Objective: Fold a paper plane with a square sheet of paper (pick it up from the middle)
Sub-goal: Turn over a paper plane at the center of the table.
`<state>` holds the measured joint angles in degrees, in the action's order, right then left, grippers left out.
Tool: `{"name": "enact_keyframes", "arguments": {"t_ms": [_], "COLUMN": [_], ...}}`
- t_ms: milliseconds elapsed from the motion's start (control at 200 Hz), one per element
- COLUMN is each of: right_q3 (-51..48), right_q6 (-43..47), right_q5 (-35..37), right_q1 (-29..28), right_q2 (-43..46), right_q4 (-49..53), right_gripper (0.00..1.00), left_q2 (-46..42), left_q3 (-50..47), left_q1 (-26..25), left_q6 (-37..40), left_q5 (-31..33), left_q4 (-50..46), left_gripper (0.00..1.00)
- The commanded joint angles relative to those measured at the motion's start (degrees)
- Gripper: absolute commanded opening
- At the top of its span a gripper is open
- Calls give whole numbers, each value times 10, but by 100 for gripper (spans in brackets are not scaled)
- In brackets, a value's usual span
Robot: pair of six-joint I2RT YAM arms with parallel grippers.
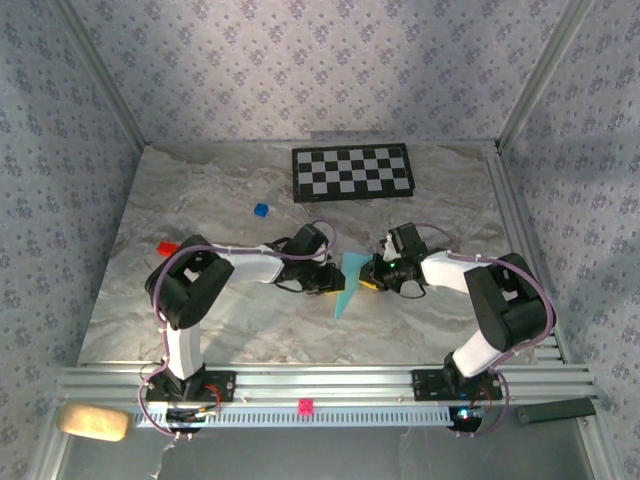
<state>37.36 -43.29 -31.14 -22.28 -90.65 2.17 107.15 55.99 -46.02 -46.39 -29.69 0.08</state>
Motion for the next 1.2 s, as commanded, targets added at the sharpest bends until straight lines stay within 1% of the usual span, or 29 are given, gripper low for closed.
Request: {"name": "enact_keyframes", "arguments": {"t_ms": [0, 70, 135, 245, 395, 505, 555, 675, 745, 935, 1069, 1199], "right_q3": [-9, -12, -12, -12, -16, -19, -19, -18, -16, 18, 55, 73], "right_q6": [-8, -8, -8, -8, -7, -9, -9, -16, -22, -26, -27, -47], "right_q5": [-14, -13, -14, -13, -6, -4, -3, 3, -3, -30, -28, -19], "right_q1": [-4, -4, -4, -3, 6, 10, 11, 10, 8, -20, -47, -75], "right_q2": [-11, -11, -11, -9, 11, 40, 53, 79, 85, 69, 33, 1], "right_q4": [-6, -8, -9, -7, -2, 0, -1, -6, -20, -40, -18, -36], "right_gripper": [16, 16, 16, 16, 18, 22, 23, 30, 33, 38, 39, 40], "left_q2": [12, 15, 16, 10, -13, -43, -58, -91, -100, -114, -114, -109], "left_q3": [6, 4, 3, 0, -9, -16, -15, 1, 8, 8, 12, 14], "left_q1": [-5, -5, -5, -5, -5, -5, -6, -13, -16, -22, -27, -30], "left_q6": [-10, -16, -18, -18, -19, -14, -10, 1, 6, 2, 2, 2], "left_q5": [-31, -32, -33, -30, -8, 37, 73, 195, 235, 278, 287, 288], "left_q4": [21, 30, 34, 37, 37, 20, -2, -98, -134, -162, -170, -170], "left_gripper": [21, 21, 19, 14, 8, 5, 3, 1, 0, 0, 0, 0]}}
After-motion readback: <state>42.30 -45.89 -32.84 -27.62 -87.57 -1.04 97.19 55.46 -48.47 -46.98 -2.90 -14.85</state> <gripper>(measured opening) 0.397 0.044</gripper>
